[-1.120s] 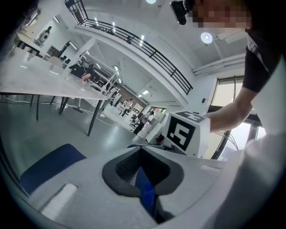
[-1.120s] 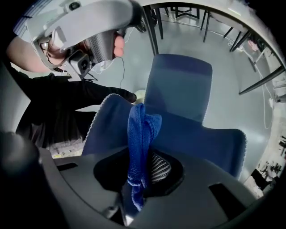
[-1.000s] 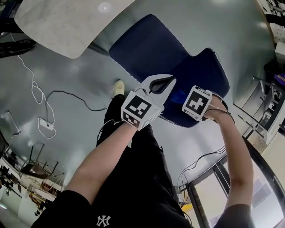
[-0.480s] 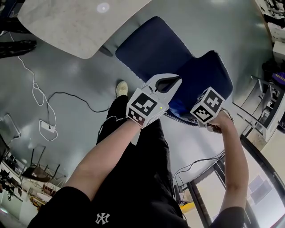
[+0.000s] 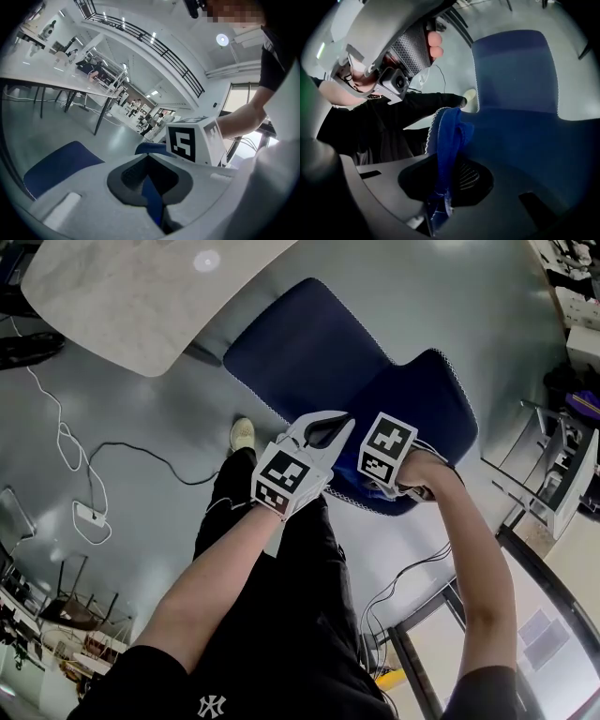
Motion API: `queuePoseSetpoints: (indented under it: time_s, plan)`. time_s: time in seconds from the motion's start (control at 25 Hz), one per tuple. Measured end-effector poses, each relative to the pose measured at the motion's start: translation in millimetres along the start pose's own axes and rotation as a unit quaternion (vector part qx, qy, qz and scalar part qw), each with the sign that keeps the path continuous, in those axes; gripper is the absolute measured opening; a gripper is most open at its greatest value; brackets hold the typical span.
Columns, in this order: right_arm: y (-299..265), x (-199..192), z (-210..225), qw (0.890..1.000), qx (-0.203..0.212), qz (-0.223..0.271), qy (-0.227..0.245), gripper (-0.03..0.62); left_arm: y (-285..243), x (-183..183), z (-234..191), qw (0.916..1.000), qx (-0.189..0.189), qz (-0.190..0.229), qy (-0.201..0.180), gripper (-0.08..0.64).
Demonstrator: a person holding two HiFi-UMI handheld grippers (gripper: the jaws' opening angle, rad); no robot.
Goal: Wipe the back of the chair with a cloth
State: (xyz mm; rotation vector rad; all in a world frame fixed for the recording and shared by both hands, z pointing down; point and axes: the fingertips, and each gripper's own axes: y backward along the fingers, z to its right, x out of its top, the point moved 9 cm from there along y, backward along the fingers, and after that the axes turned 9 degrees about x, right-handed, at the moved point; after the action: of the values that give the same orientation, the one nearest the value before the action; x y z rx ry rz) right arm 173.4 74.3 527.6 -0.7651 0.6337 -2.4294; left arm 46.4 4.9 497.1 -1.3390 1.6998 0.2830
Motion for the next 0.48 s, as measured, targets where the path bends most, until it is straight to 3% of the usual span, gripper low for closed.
queuePoseSetpoints:
  time_s: [0.24,0.48]
  plan:
    - [3.2,-2.3,24.5,0.998,-0.048,-0.043,0.017,0.075,-7.8,-20.2,0.4,0.9992,0.033,-0.007,0.02,0.008]
    - [29.2,-9.7,58.5,0.995,-0.085,-0.056,0.003,0.077,-23.6,-22.4,-1.1,0.9991,0.034,0.0,0.025,0.008]
